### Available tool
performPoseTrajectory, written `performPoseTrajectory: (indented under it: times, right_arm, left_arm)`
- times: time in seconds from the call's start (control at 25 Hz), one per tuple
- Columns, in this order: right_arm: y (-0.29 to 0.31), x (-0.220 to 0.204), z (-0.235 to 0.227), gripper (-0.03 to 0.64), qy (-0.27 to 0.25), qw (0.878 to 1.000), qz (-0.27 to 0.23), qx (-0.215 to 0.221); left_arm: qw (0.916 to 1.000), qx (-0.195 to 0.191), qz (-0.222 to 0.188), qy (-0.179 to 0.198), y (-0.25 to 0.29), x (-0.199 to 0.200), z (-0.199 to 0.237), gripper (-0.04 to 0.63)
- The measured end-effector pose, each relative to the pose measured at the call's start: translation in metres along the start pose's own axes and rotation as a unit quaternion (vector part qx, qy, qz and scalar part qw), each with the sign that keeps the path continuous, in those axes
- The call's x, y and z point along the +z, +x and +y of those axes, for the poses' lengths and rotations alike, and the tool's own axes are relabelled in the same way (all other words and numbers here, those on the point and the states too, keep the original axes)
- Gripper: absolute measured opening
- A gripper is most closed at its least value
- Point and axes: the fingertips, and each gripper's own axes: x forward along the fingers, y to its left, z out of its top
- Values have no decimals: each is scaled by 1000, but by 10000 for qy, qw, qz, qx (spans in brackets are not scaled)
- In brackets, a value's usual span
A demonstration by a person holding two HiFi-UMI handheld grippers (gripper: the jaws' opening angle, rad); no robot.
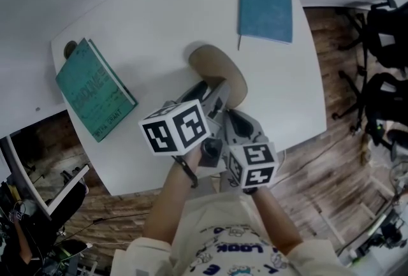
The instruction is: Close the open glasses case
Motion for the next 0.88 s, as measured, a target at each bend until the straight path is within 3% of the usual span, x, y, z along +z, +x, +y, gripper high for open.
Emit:
performPoseTrajectory:
  times: [0.68, 0.88]
  right_arm:
    - [-5, 2, -4, 2, 158, 9998, 50, 80]
    - [-14, 6, -31, 2, 149, 9998, -2, -119]
  left_arm:
    - [9995, -50, 179, 274, 0, -1, 1, 250]
    - [9992, -53, 251, 315, 0, -1, 1, 250]
